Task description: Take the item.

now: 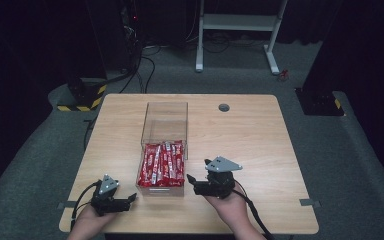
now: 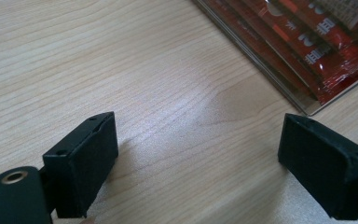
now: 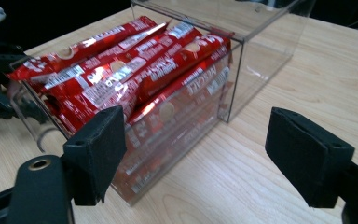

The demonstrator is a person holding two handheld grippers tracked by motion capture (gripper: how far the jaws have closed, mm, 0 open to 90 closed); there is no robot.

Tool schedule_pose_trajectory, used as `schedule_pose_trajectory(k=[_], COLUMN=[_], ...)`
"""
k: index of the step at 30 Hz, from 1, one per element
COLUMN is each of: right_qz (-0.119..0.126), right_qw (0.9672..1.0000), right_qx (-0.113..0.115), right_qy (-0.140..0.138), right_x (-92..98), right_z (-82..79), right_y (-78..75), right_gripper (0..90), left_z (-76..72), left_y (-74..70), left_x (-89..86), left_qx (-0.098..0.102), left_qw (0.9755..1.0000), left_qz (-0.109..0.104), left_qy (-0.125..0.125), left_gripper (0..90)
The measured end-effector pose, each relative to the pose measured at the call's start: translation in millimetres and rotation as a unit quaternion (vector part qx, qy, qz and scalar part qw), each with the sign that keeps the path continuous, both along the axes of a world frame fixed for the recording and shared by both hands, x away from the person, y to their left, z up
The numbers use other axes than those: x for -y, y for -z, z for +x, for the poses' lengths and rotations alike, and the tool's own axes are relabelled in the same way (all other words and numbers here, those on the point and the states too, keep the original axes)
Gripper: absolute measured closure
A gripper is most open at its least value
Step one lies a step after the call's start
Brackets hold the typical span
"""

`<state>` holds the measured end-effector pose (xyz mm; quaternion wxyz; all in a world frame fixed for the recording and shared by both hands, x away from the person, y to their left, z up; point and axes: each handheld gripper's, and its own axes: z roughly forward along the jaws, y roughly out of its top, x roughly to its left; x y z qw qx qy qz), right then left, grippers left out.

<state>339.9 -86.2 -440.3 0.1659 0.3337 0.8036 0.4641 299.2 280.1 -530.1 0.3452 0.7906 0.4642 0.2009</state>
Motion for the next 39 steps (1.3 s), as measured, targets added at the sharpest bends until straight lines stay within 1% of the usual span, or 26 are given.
schedule_pose_trajectory(k=[5,11,16,21,23,26,28,31,33,36,39], right_qz=[0.001,0.008,0.007,0.001,0.005,0.012,0.017,0.018,0.014,0.008,0.001], right_qw=[1.0000,0.9999,0.9999,0.9996,0.9995,0.9993,0.9992,0.9990,0.9991,0.9990,0.9989], right_qx=[0.002,0.003,0.004,0.001,-0.006,-0.007,-0.009,-0.012,-0.014,-0.015,-0.020], right_qy=[-0.005,-0.008,-0.015,-0.027,-0.032,-0.035,-0.036,-0.038,-0.038,-0.042,-0.042], right_x=[-5.9,-14.4,-22.5,-30.4,-33.2,-36.5,-38.3,-41.6,-43.9,-47.2,-49.8], right_z=[1.2,4.2,6.1,6.5,6.9,6.9,7.2,7.9,7.6,7.7,7.8], right_y=[-4.0,-7.5,-10.1,-11.5,-11.5,-11.9,-11.8,-10.3,-9.3,-7.2,-4.7], right_gripper=[21.9,23.4,25.5,35.0,38.4,45.1,48.0,51.7,53.3,59.6,61.3], left_z=[0.0,0.0,0.0,0.0,0.0,0.0,0.0,0.0,0.0,0.0,-0.5], left_y=[0.0,0.0,0.0,-0.1,0.0,-0.1,0.0,0.0,0.0,-0.1,-0.3], left_x=[0.0,0.0,0.0,-0.3,-0.3,-0.2,-0.1,0.0,0.0,-0.3,-0.4], left_qx=[0.000,0.000,0.000,-0.001,-0.001,-0.001,0.000,0.000,0.000,0.001,0.000], left_qw=[1.0000,1.0000,1.0000,1.0000,1.0000,1.0000,1.0000,1.0000,1.0000,1.0000,1.0000], left_qz=[0.000,0.000,0.000,-0.002,-0.003,-0.001,-0.001,0.000,0.000,0.002,0.002], left_qy=[0.000,0.000,0.000,0.000,-0.001,0.000,0.000,0.000,0.000,0.001,0.002], left_gripper=[12.2,12.1,12.1,12.1,12.1,12.1,12.1,12.1,12.1,12.2,12.3])
